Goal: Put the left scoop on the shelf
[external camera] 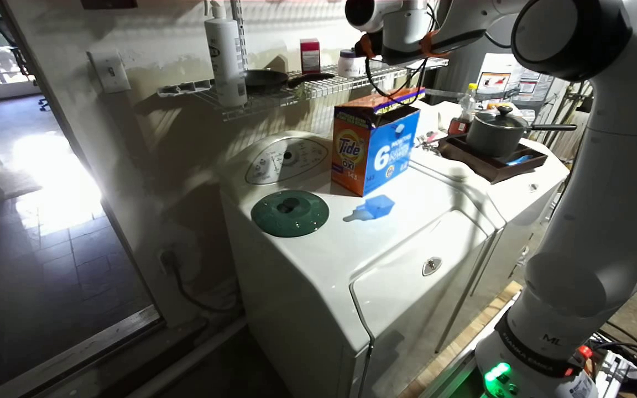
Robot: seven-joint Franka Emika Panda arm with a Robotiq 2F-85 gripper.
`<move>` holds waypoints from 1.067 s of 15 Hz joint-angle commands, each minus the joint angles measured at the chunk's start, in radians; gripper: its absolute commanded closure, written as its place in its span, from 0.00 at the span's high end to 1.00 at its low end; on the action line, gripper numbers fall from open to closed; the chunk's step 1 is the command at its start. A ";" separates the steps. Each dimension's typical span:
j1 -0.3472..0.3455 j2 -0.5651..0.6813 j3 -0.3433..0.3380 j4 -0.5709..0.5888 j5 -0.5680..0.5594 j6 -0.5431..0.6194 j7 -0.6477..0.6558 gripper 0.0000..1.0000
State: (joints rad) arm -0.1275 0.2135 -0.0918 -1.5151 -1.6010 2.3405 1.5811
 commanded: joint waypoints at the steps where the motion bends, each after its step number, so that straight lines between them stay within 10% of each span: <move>1: 0.020 0.045 0.003 0.056 -0.011 -0.009 0.039 0.01; 16: 0.067 0.252 0.011 0.277 0.012 -0.053 0.091 0.01</move>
State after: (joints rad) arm -0.0785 0.3959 -0.0853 -1.3306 -1.6012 2.3260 1.6488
